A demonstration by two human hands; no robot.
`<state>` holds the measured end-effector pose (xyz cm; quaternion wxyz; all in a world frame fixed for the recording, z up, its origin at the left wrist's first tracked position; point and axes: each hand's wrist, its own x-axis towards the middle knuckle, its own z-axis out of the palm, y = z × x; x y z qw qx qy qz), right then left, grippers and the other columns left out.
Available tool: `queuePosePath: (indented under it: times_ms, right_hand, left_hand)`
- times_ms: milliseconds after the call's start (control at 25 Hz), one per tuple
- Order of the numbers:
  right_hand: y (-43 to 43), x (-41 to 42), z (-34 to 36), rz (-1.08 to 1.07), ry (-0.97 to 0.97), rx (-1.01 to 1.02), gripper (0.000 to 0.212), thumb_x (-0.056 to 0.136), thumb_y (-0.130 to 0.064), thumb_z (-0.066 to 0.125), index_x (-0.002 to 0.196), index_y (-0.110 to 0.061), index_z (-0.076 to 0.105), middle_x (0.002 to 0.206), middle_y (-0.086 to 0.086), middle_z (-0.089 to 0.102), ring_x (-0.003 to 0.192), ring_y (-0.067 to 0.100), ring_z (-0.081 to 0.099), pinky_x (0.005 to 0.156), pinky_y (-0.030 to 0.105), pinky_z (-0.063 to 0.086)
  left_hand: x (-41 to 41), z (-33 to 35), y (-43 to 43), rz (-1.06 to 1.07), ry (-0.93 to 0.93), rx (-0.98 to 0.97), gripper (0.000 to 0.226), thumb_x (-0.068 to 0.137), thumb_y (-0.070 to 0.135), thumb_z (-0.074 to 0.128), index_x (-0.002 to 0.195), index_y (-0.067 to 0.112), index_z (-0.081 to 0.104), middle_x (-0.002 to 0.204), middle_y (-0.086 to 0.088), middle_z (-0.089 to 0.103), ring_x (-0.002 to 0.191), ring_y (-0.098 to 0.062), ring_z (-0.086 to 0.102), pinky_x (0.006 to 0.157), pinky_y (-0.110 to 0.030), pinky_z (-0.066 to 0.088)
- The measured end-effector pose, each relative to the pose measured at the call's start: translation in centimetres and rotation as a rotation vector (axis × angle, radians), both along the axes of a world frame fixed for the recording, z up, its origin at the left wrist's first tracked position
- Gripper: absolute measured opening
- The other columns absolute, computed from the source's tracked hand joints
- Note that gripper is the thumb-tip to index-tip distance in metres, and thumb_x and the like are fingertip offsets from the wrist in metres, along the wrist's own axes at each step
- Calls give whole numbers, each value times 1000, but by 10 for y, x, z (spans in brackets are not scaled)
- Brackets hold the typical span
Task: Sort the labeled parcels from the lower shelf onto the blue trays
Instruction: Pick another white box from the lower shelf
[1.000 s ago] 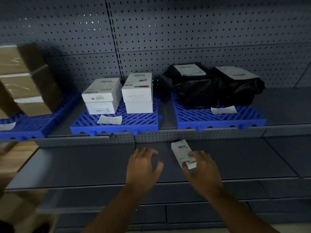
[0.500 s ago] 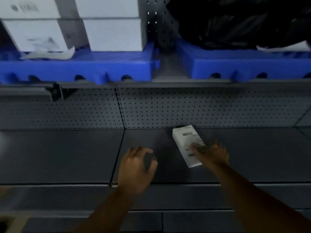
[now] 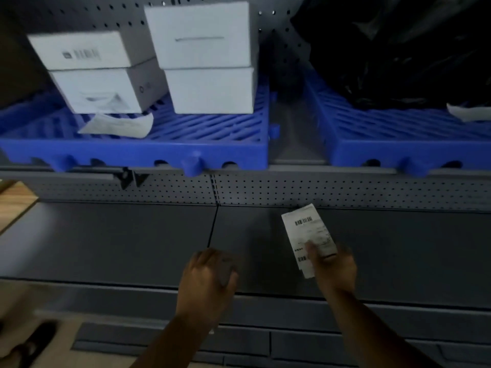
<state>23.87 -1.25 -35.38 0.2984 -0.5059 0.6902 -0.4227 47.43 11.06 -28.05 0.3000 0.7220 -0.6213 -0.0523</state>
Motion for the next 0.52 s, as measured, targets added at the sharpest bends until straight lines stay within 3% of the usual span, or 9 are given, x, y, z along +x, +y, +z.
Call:
queuePosePath:
  times_ms: [80, 200, 280, 440, 520]
  right_hand:
    - [22, 6, 17, -94, -42, 65, 45, 82, -48, 81, 102, -9, 74, 94, 11, 74, 80, 29, 71, 58, 26, 52]
    - [66, 20, 52, -125, -151, 124, 43, 79, -46, 85, 101, -10, 77, 91, 10, 76, 78, 27, 73, 66, 41, 62]
    - [91, 28, 79, -109, -193, 118, 38, 76, -43, 87, 98, -13, 79, 84, 4, 77, 73, 21, 75, 67, 43, 64]
    - [127, 32, 128, -87, -282, 104, 33, 72, -46, 90, 92, -23, 78, 82, -1, 79, 75, 16, 75, 69, 38, 63]
    - [142, 30, 151, -30, -296, 86, 31, 71, -50, 89, 85, -25, 77, 76, -9, 77, 70, 8, 74, 61, 30, 60]
  left_hand:
    - [3, 15, 10, 22, 18, 15, 12, 81, 18, 77, 93, 19, 75, 101, -1, 71, 96, -28, 65, 79, -40, 55]
    - [1, 48, 23, 25, 68, 36, 15, 86, 23, 74, 99, 17, 75, 106, -1, 71, 103, -27, 63, 86, -40, 54]
    - [-4, 72, 30, 18, 79, 33, 17, 89, 27, 71, 103, 18, 74, 109, -1, 69, 106, -25, 61, 88, -38, 53]
    - [-21, 119, 54, -6, 32, -29, 11, 85, 27, 66, 89, 18, 73, 98, -2, 69, 94, -27, 62, 80, -40, 53]
    - [-25, 137, 71, -13, -10, -41, 15, 83, 28, 59, 86, 19, 71, 93, -1, 68, 90, -28, 62, 78, -41, 51]
